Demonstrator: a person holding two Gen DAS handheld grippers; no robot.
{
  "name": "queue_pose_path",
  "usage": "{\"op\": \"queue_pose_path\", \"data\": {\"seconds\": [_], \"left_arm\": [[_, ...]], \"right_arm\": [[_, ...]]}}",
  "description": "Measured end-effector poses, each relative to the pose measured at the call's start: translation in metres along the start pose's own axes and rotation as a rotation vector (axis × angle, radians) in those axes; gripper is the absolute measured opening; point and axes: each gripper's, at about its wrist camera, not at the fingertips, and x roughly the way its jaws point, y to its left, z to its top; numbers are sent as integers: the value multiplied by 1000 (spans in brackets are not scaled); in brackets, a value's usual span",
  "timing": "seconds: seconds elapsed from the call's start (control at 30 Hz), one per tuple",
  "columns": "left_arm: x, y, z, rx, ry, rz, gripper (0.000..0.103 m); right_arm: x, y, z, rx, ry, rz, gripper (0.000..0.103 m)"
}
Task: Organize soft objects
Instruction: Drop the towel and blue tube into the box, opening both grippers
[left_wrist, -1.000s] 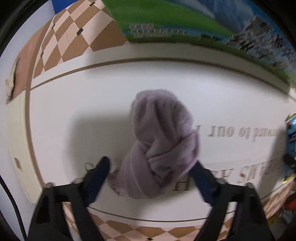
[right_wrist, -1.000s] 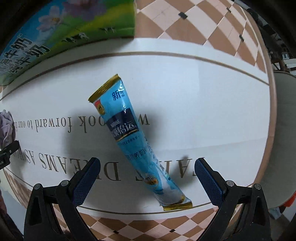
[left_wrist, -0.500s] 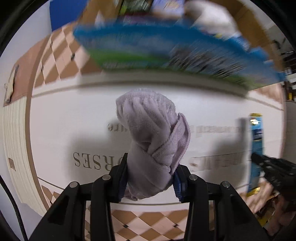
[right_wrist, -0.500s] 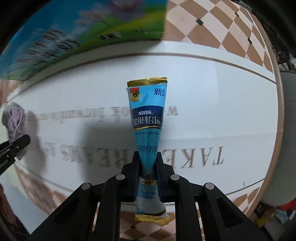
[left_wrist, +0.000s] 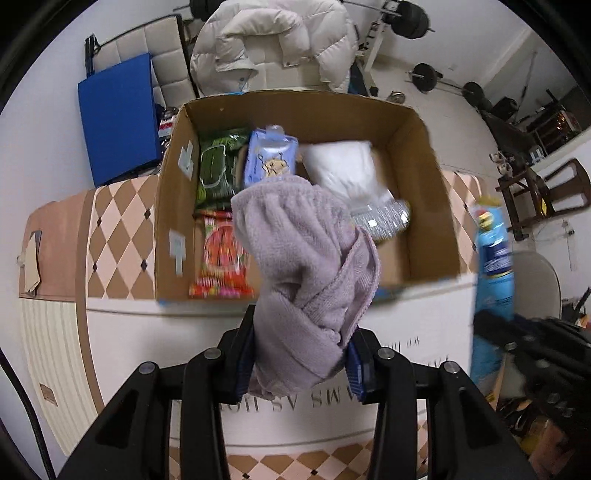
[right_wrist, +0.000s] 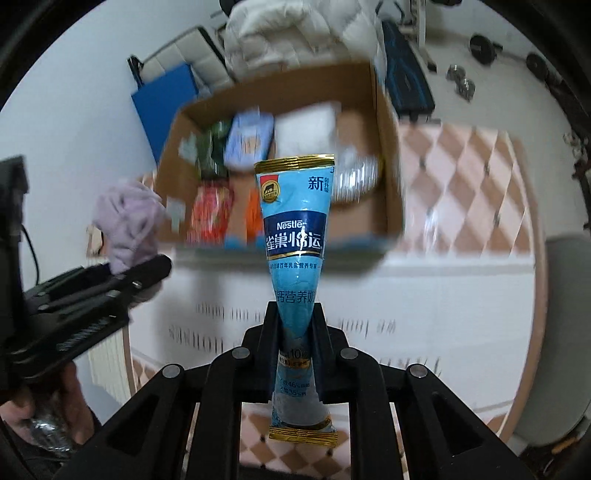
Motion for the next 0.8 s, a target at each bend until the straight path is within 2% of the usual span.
{"op": "queue_pose_path", "data": {"seconds": [0.13,0.2,0.4,0.6,0.7,0.8], "left_arm": [[35,18,35,-52,85,-23,38],[51,25,49,-58,118,-10,38],[90,34,70,-66,182,47,38],[122,43,72,-98,245,41,39],[133,45,68,-119,257,26,40],[142,44,65,-134,275,14,40]], "right_arm": [[-1,14,50,30,-48,-32,17],[5,11,75,65,-67,-52,17],[36,-5,119,139,-51,-84,17],[68,-20,133,186,-50,-145,17],[77,-29,128,258,-86,-137,17],[83,-41,115,377,-147,-91,17]]}}
